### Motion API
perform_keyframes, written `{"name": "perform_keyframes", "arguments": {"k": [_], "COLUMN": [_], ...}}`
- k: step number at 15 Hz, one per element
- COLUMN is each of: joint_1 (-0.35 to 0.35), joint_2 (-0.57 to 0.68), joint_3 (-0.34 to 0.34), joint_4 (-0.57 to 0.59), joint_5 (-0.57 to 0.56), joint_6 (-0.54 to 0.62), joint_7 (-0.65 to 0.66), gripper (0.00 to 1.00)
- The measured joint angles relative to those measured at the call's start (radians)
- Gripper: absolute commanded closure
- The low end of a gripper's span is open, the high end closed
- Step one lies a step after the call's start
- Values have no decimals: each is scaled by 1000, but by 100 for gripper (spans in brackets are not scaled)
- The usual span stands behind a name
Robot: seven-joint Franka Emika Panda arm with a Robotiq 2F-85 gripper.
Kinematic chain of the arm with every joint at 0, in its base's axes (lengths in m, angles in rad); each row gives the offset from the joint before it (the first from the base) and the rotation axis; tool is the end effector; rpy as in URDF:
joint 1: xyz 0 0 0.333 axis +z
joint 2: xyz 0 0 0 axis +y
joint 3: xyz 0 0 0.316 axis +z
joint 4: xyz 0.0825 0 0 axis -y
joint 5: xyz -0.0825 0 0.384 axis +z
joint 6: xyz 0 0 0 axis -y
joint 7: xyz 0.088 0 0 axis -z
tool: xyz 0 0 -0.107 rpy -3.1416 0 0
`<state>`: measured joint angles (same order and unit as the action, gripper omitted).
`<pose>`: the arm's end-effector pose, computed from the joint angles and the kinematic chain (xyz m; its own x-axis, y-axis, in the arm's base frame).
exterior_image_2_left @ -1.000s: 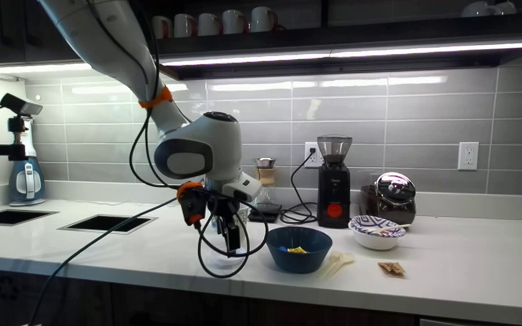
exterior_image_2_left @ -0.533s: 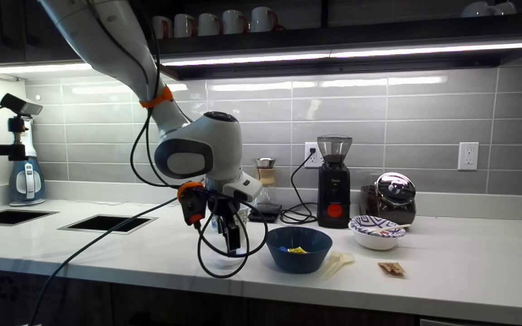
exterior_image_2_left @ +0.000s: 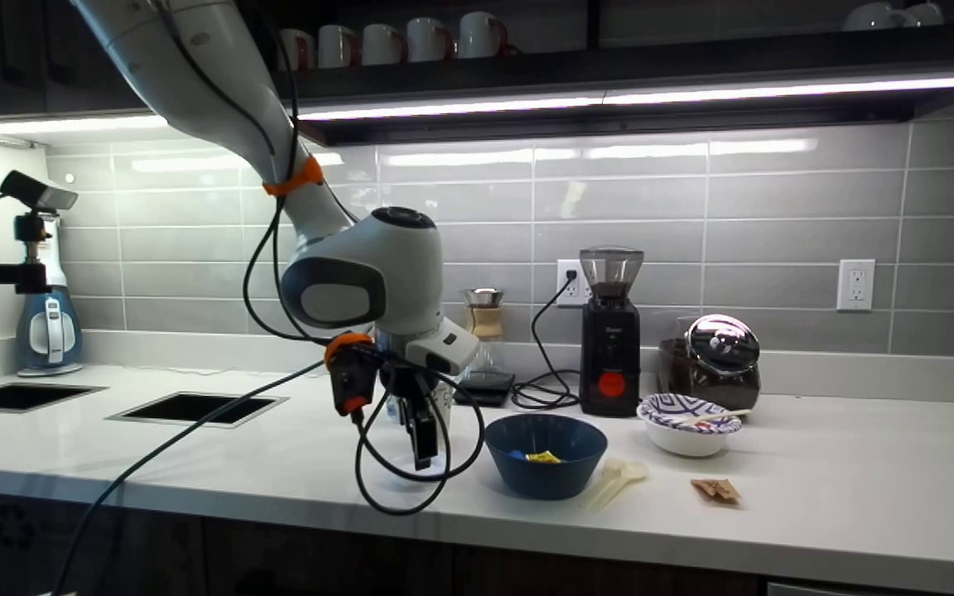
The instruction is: Turn the white lid on the counter
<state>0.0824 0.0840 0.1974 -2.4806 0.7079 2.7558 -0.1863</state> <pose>0.4742 0.1090 0.2708 0.9730 -0.1929 0.1271 -0.1378 -0.9263 -0.3506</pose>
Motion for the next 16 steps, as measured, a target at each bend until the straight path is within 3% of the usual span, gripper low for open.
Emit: {"name": "perform_keyframes", "arguments": {"k": [8,16], "joint_1": [0,-2], "joint_2": [37,63], "joint_3": [18,17], "joint_4": [25,27], "joint_5": [144,150], "joint_6": [42,42], "joint_7": [-124,-143], "gripper": [0,0]}}
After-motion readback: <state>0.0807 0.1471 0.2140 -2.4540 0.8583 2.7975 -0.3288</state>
